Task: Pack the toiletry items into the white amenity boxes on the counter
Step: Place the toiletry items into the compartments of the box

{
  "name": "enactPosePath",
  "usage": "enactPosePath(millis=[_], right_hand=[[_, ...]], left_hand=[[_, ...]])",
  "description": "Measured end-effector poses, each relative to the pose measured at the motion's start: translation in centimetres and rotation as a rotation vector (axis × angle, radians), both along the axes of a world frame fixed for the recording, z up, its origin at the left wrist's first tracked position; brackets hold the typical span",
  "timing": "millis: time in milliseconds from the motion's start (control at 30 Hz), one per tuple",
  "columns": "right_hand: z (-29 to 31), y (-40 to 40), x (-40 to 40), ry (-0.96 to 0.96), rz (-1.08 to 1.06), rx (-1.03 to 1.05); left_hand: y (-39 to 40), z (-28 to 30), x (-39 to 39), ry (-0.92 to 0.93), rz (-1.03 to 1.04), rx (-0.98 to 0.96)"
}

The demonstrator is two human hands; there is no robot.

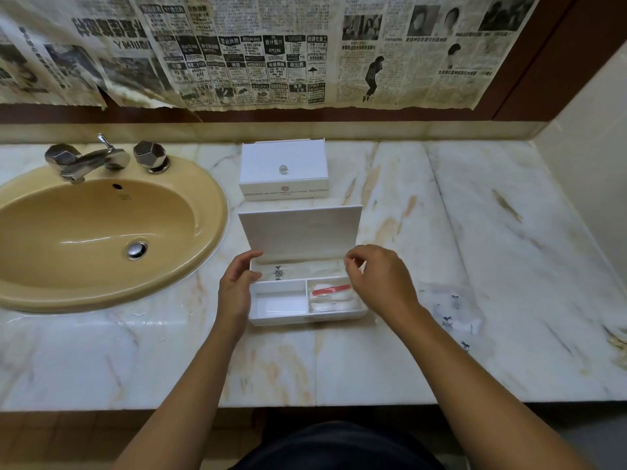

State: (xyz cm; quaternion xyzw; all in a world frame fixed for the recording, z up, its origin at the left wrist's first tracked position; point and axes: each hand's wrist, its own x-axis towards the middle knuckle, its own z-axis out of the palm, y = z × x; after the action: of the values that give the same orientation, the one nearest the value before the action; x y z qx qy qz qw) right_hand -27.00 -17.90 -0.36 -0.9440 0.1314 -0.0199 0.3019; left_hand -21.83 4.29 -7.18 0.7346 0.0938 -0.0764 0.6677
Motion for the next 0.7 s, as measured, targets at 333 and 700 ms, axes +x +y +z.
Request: enactPosePath(millis=[333, 700], right_hand=[[-4.3, -3.9, -0.7, 0.365, 0.033, -0.155], [-5.8, -3.9, -1.2, 0.321, 0.023, -0.191]], left_hand=[[0.0, 0.0, 0.1, 0.004, 0.007, 0.000], [-0.1, 0.1, 0.0, 0.012, 0.010, -0.008]])
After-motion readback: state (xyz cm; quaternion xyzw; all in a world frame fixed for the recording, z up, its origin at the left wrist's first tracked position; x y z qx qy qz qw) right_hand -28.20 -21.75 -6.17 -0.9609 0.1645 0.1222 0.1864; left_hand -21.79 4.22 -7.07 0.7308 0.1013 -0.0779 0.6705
